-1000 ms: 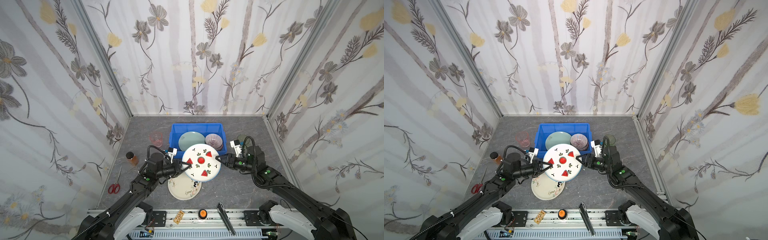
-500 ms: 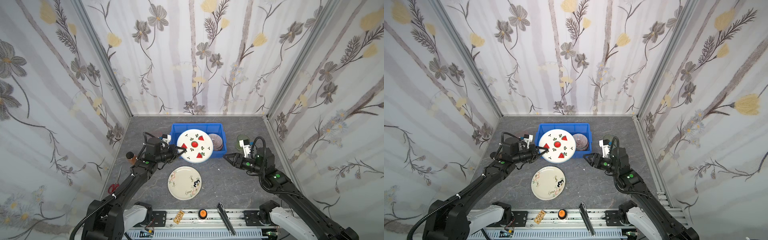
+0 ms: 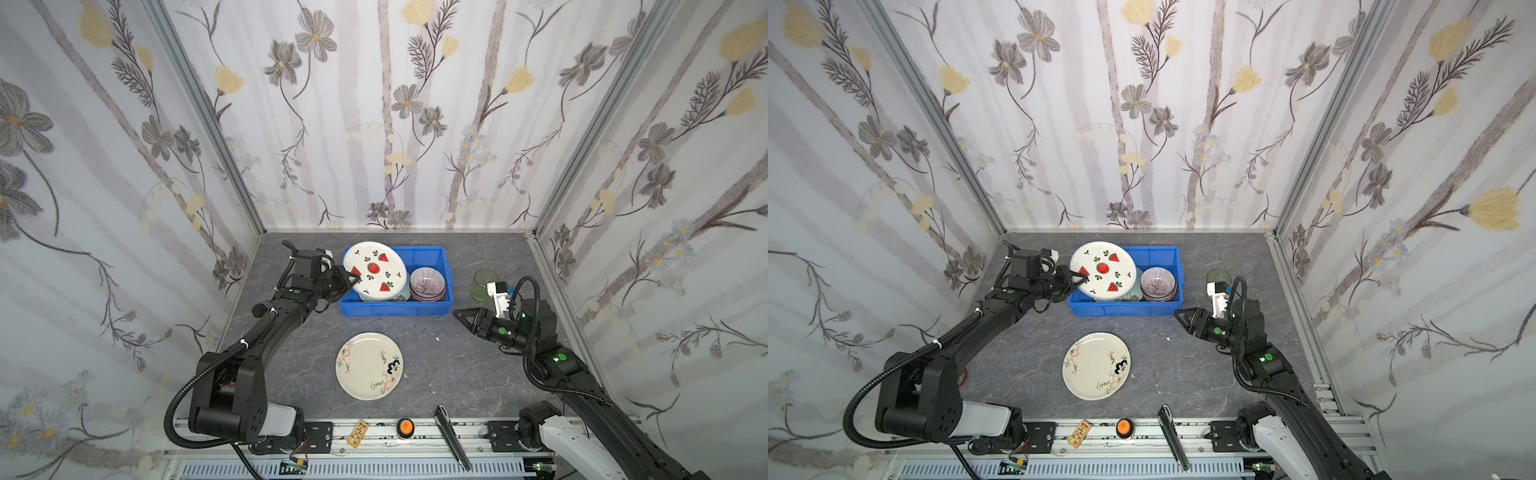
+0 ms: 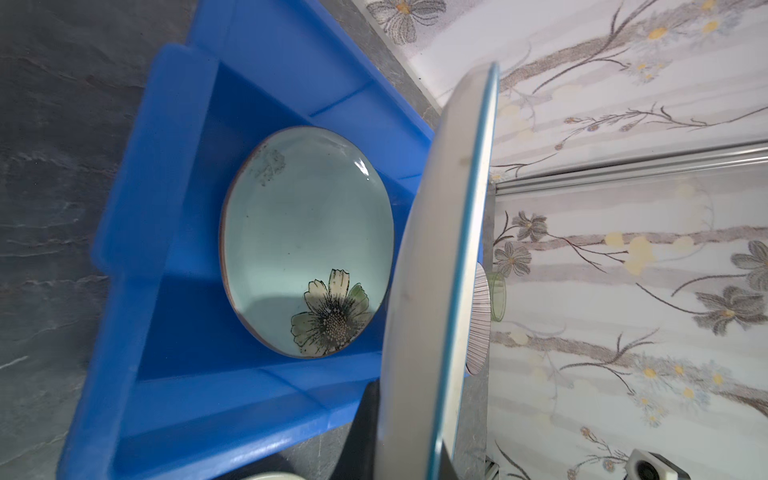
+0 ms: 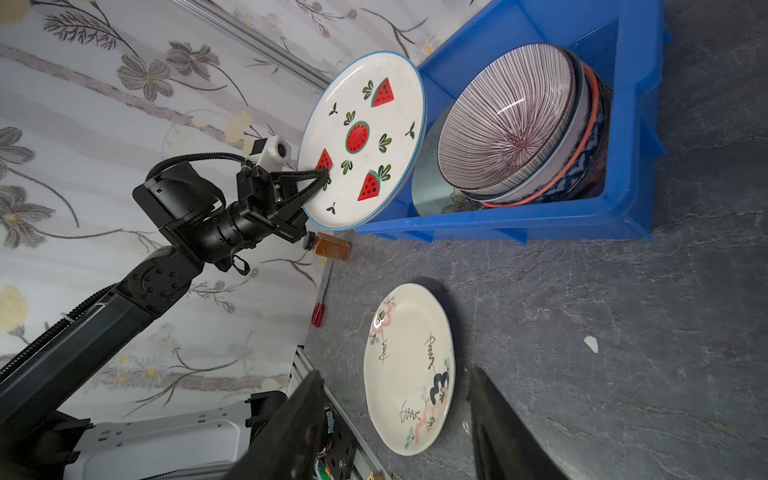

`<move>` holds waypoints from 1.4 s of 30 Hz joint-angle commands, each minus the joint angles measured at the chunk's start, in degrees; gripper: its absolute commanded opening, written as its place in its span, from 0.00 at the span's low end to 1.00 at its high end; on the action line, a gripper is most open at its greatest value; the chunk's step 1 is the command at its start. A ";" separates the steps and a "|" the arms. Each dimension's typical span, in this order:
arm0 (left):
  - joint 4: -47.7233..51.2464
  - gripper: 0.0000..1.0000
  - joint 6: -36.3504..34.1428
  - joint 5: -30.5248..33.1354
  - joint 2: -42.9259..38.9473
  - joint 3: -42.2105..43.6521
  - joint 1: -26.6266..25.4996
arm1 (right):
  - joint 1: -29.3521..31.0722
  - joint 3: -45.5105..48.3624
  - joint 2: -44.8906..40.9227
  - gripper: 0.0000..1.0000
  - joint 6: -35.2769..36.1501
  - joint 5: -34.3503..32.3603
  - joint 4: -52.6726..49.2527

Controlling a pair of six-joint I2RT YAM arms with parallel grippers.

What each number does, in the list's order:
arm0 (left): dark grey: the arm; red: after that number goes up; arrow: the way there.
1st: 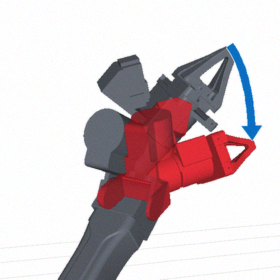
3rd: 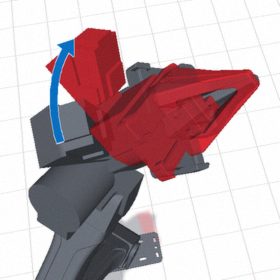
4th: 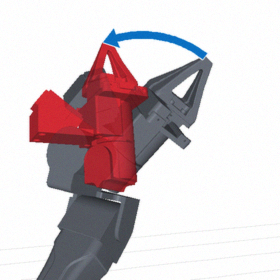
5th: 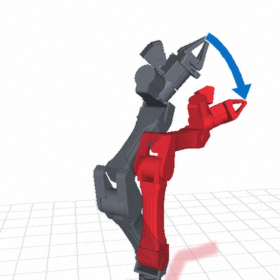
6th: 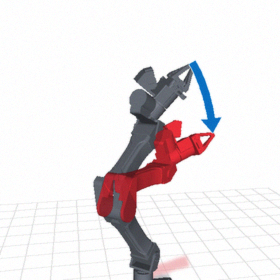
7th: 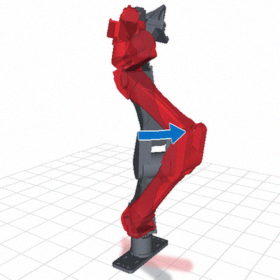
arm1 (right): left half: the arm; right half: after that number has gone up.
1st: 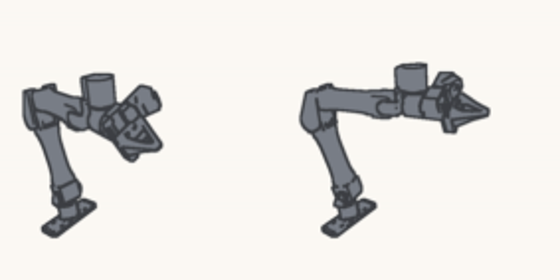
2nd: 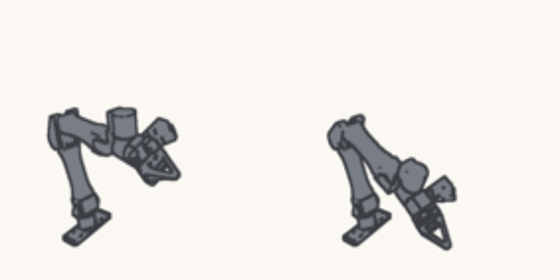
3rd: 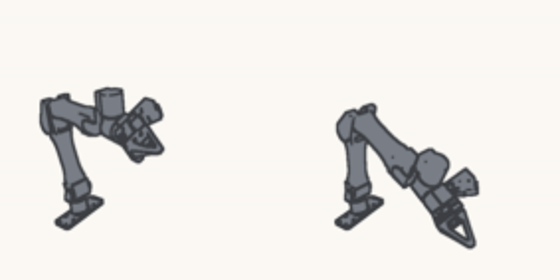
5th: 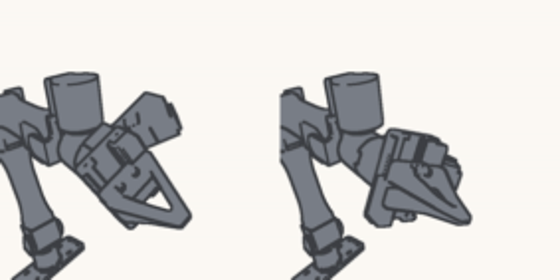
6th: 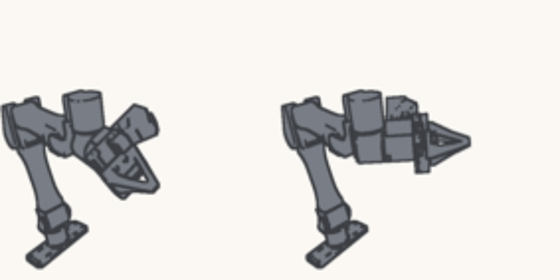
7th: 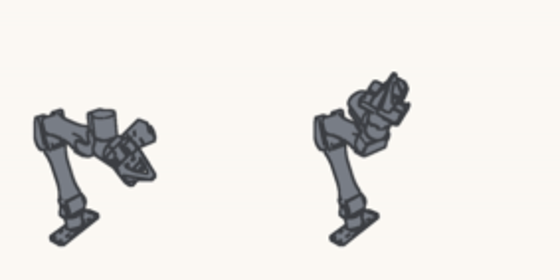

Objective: Place the mixed dishes into the plastic bin
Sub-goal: 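Lower the watermelon plate into the bin onto the green plate with the left gripper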

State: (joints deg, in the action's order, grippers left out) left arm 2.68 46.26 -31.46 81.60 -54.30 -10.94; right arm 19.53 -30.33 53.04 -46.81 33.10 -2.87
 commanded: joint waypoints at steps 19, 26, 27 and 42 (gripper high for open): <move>-4.08 0.00 -2.31 3.98 14.43 -8.86 -1.60 | -2.39 -1.54 5.00 0.56 2.58 3.10 -0.11; -4.07 0.00 -2.31 5.68 17.24 -9.94 -3.25 | -2.71 -1.73 5.93 0.56 2.90 3.54 -0.11; -4.04 0.00 -2.23 6.00 17.44 -9.90 -3.30 | -2.74 -1.68 5.96 0.56 2.97 3.63 -0.11; -4.08 0.04 -2.05 7.46 18.94 -8.04 -4.68 | -2.83 -0.89 5.95 0.56 3.21 4.02 -0.04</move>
State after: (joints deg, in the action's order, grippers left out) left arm 3.22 44.64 -23.59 100.47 -62.57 -15.55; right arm 16.71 -31.46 59.09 -44.29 36.07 -3.01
